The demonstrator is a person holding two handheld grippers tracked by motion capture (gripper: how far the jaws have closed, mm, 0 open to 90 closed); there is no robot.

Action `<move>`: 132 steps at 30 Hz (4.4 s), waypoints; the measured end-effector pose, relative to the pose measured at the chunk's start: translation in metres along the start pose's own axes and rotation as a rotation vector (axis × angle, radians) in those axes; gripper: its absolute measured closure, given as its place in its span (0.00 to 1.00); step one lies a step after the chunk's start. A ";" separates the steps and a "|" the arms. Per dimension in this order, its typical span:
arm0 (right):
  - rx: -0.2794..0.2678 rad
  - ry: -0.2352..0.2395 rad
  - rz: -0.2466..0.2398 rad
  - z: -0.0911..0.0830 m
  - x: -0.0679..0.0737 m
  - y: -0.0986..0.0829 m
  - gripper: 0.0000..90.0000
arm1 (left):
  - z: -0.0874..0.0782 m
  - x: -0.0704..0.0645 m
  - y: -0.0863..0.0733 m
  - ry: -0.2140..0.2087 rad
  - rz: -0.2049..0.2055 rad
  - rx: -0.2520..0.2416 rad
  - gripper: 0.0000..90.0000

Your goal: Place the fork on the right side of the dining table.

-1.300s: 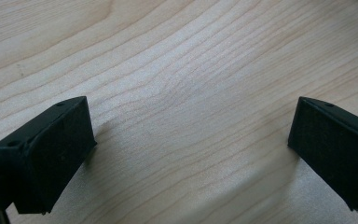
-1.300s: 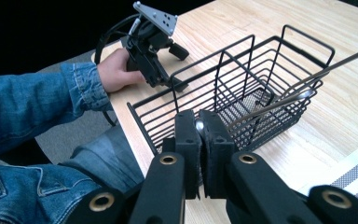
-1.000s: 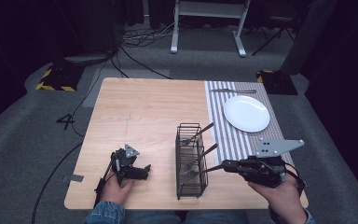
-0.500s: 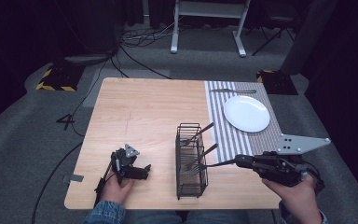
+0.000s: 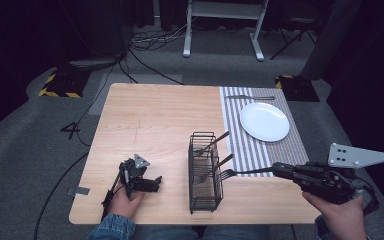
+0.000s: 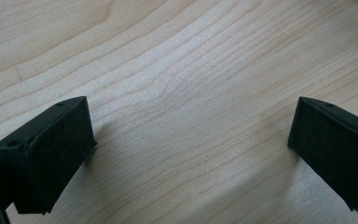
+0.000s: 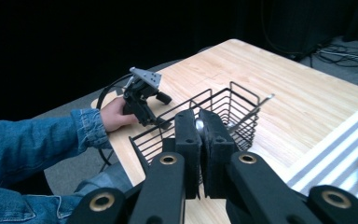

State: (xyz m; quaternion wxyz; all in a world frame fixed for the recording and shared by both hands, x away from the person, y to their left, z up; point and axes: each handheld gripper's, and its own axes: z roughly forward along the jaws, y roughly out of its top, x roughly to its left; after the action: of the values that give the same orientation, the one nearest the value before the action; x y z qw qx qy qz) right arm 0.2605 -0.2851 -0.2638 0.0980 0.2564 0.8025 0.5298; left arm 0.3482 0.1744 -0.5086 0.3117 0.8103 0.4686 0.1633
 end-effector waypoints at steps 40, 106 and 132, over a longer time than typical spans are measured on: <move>-0.026 -0.258 0.129 -0.025 -0.083 -0.010 0.96 | 0.000 0.000 0.000 0.000 -0.004 -0.002 0.00; 0.153 -0.391 0.327 0.068 -0.176 -0.066 0.90 | 0.000 0.000 0.000 -0.002 -0.001 -0.002 0.00; 0.208 -0.403 0.458 0.064 -0.205 -0.084 0.60 | 0.000 0.000 0.000 -0.002 -0.001 -0.002 0.00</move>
State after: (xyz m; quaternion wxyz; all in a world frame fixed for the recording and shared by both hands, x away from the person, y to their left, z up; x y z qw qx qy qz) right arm 0.4361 -0.3648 -0.3895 0.1065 0.5388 0.7381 0.3918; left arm 0.3481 0.1746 -0.5087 0.3132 0.8098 0.4686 0.1630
